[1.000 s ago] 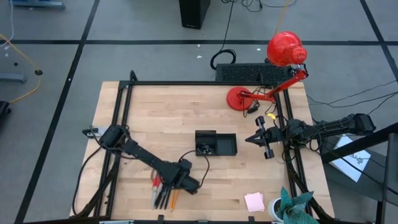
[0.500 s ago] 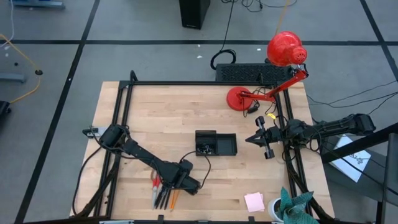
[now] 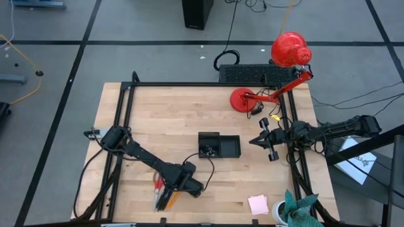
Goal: Pick and place office supplies into organizer
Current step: Put the right orange pencil into the desk organizer
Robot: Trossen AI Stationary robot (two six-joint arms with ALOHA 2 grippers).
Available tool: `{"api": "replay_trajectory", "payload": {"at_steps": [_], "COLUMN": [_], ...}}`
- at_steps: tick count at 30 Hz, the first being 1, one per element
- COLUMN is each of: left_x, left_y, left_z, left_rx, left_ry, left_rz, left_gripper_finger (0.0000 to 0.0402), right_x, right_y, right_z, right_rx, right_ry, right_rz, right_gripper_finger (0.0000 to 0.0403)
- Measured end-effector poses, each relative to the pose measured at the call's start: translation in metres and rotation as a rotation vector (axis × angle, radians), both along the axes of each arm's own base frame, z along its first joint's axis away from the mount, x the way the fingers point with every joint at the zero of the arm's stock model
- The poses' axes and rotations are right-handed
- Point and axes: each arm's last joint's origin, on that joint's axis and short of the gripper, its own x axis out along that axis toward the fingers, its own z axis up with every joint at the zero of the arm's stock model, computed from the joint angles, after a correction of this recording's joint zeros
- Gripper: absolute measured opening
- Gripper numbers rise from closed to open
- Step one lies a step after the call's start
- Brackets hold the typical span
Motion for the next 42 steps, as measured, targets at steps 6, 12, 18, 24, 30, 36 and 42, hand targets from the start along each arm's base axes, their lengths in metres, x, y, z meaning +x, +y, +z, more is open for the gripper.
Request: {"api": "replay_trajectory", "payload": {"at_steps": [6,12,18,24,30,36,42], "left_x": [0.0,0.006,0.01,0.012,0.015,0.018,0.018], "left_y": [-0.005,-0.01,-0.01,-0.01,-0.012,-0.013,-0.007], "left_z": [0.0,0.008,0.02,0.02,0.022,0.028,0.058], "left_rx": [0.136,0.27,0.337,0.371,0.37,0.369,0.427], "left_ry": [-0.068,-0.195,-0.287,-0.307,-0.347,-0.384,-0.464], "left_rz": [-0.085,-0.137,-0.161,-0.175,-0.206,-0.245,-0.282], "left_gripper_finger": [0.0011,0.0012,0.0004,0.0009,0.001,0.0008,0.0012], "right_x": [0.0,0.0,0.0,0.0,0.0,0.0,0.0], "right_y": [0.0,0.0,0.0,0.0,0.0,0.0,0.0], "right_z": [0.0,0.0,0.0,0.0,0.0,0.0,0.0], "right_rx": [0.0,0.0,0.005,0.007,0.007,0.007,0.007], "right_ry": [0.001,0.001,0.002,0.002,0.003,0.005,0.006], "right_rz": [0.0,0.0,0.001,0.003,0.003,0.003,0.003], "right_gripper_finger": [0.0,0.0,0.0,0.0,0.0,0.0,0.0]}}
